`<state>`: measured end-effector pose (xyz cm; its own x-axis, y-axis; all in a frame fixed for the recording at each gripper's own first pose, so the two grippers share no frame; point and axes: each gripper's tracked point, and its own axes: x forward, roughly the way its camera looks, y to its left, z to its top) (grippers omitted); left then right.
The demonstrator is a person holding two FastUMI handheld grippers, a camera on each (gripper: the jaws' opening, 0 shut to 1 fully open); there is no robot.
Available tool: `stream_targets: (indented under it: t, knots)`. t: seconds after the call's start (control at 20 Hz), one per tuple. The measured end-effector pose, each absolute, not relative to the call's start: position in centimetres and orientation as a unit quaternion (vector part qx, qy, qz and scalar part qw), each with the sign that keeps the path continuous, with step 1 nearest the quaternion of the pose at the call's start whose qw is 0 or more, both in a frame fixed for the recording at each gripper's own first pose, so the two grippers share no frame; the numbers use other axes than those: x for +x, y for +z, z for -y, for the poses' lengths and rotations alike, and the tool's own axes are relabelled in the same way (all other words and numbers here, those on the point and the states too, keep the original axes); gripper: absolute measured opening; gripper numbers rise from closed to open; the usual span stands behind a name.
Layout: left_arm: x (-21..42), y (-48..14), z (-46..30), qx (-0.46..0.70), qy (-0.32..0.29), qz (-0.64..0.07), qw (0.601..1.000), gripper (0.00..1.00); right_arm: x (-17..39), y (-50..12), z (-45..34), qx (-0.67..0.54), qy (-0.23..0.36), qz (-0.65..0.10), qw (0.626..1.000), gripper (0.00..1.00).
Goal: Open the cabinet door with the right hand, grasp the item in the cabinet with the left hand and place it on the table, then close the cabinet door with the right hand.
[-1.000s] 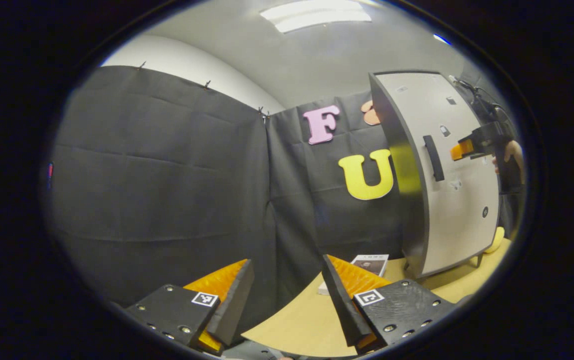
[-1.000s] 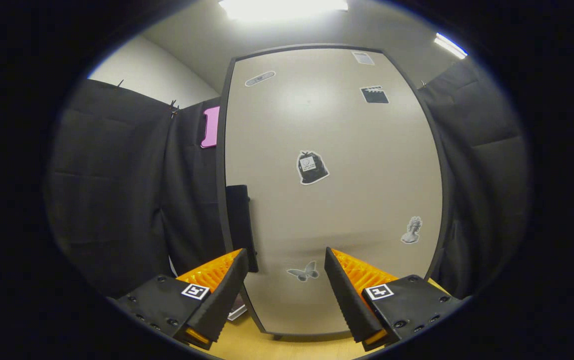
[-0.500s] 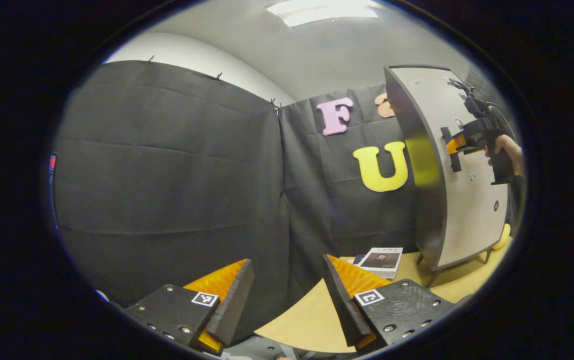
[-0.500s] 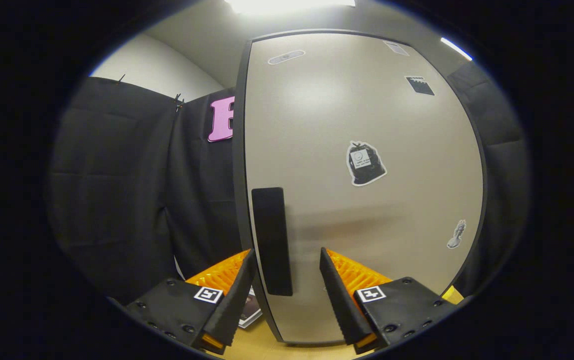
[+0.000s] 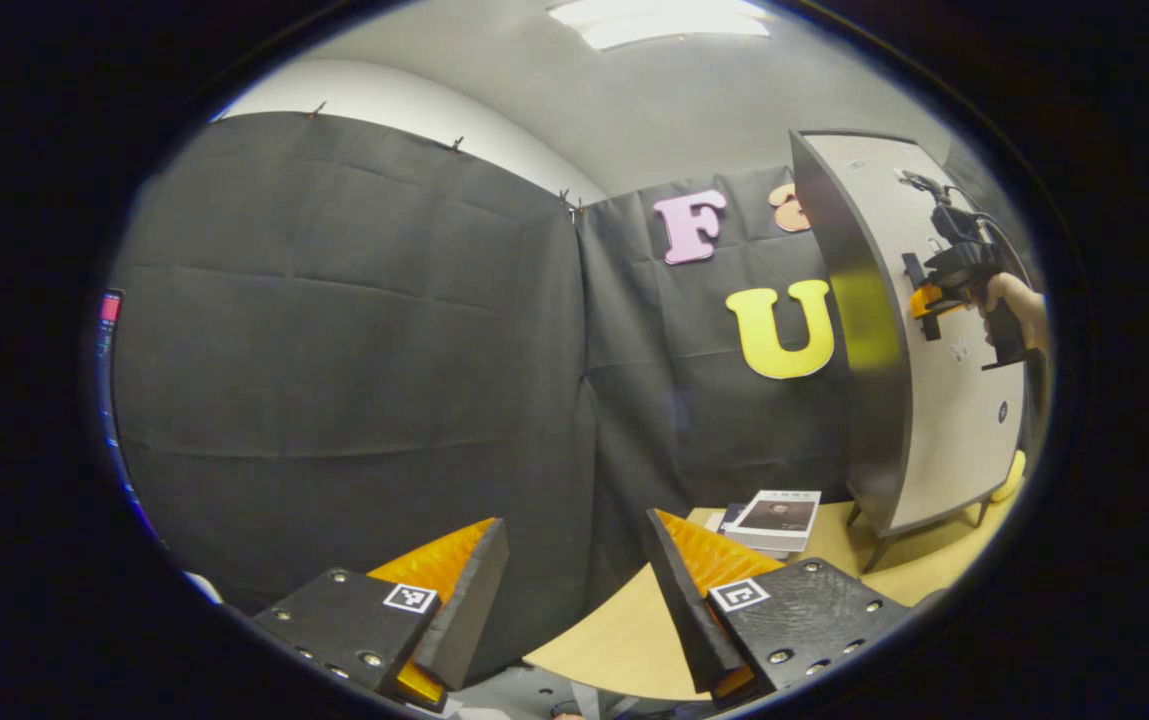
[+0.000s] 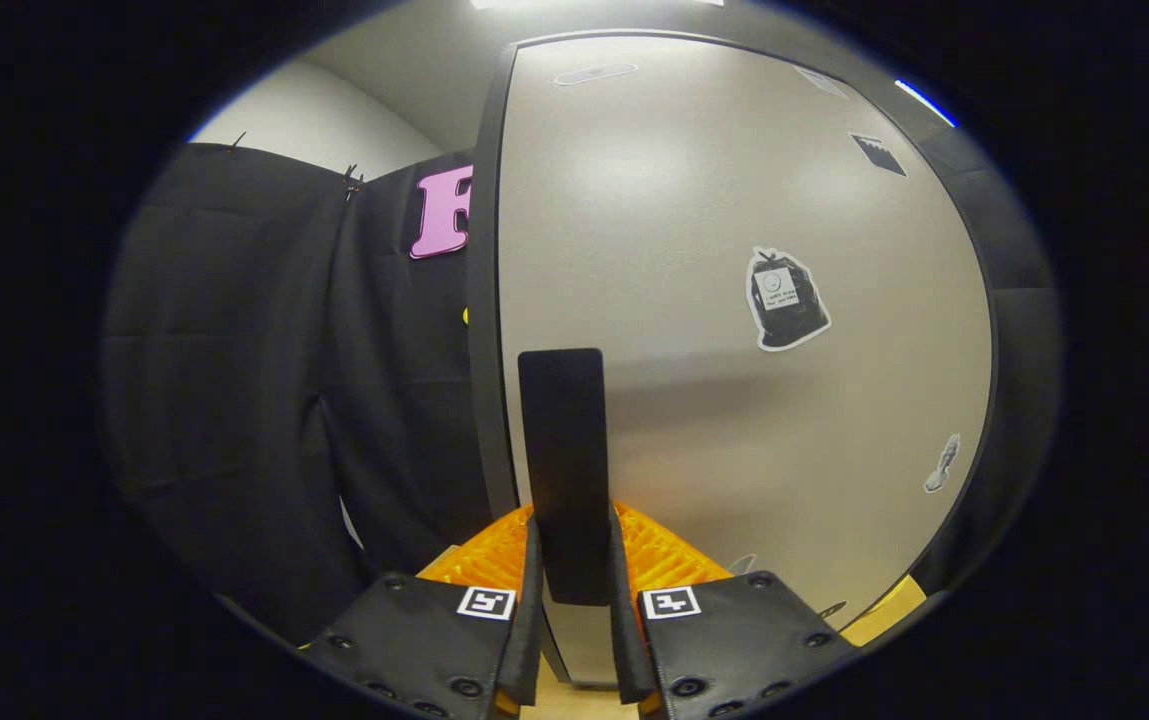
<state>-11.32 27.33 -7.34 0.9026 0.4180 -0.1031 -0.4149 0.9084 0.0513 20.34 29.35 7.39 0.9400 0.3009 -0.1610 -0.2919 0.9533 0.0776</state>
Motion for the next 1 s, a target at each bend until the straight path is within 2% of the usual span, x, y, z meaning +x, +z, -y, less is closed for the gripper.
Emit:
stream_targets:
  t: [0.05,0.1,0.15,0.7,0.75,1.0]
  knots:
    - [-11.1,-7.2,-27.1,0.013,0.211,-0.055,0.976,0.83,20.2,7.2,-29.3,0.018,0.155,-0.089,0.984,0.14]
    - [-11.0,-7.2,-26.8,0.012,0.208,-0.054,0.977,0.83,20.1,7.2,-29.3,0.012,0.162,-0.091,0.983,0.12]
    - [-10.7,-7.2,-26.5,0.01,0.205,-0.053,0.977,0.83,20.0,7.3,-29.4,0.016,0.167,-0.092,0.982,0.16]
    - [-6.7,-5.4,-19.2,0.01,0.135,-0.035,0.99,0.83,14.8,8.7,-28.5,0.033,0.259,-0.104,0.96,0.12]
    - [-6.3,-5.2,-18.3,0.01,0.126,-0.034,0.991,0.83,14.4,8.8,-28.3,0.032,0.266,-0.104,0.958,0.14]
    - [-4.0,-4.1,-13.3,0.01,0.079,-0.022,0.997,0.83,12.4,9.3,-27.2,0.03,0.291,-0.111,0.95,0.14]
